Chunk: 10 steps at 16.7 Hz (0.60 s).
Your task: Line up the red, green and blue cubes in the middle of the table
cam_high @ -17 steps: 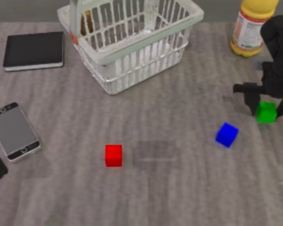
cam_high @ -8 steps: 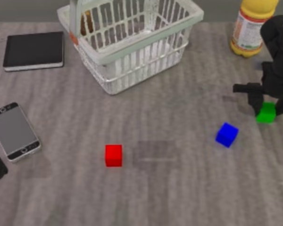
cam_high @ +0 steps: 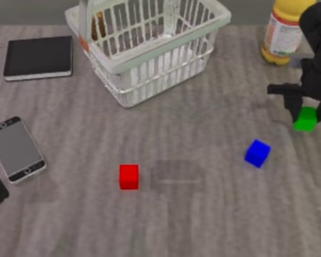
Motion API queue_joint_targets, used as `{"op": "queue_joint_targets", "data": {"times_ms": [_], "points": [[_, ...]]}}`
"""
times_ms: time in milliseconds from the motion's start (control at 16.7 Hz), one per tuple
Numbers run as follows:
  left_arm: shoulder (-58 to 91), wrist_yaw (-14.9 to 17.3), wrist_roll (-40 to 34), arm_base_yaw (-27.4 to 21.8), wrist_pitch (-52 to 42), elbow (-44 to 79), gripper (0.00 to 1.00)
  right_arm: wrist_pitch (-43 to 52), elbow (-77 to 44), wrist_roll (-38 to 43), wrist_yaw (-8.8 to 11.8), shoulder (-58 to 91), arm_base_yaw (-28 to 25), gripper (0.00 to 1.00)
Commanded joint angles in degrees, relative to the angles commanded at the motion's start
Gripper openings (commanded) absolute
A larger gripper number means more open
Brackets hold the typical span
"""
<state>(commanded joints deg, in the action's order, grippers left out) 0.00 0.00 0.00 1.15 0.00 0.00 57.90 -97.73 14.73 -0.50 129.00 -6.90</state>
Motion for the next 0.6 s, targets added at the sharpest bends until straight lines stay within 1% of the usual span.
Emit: {"op": "queue_joint_targets", "data": {"times_ms": [120,240,480,600], "points": [[0.00,0.00,0.00,0.00,0.00,0.00,1.00,4.30,-2.47,-0.10,0.03,-1.43,-0.21,0.00],[0.00,0.00,0.00,0.00,0.00,0.00,1.00,6.59,-4.09,-0.21,0.05,-2.61,-0.36,0.00],[0.00,0.00,0.00,0.00,0.00,0.00,1.00,6.67,-4.14,-0.13,0.07,-2.58,-0.09,0.00],[0.00,0.00,0.00,0.00,0.00,0.00,1.00,6.89,-4.47,0.71,0.05,-2.41,-0.93,0.00]]}}
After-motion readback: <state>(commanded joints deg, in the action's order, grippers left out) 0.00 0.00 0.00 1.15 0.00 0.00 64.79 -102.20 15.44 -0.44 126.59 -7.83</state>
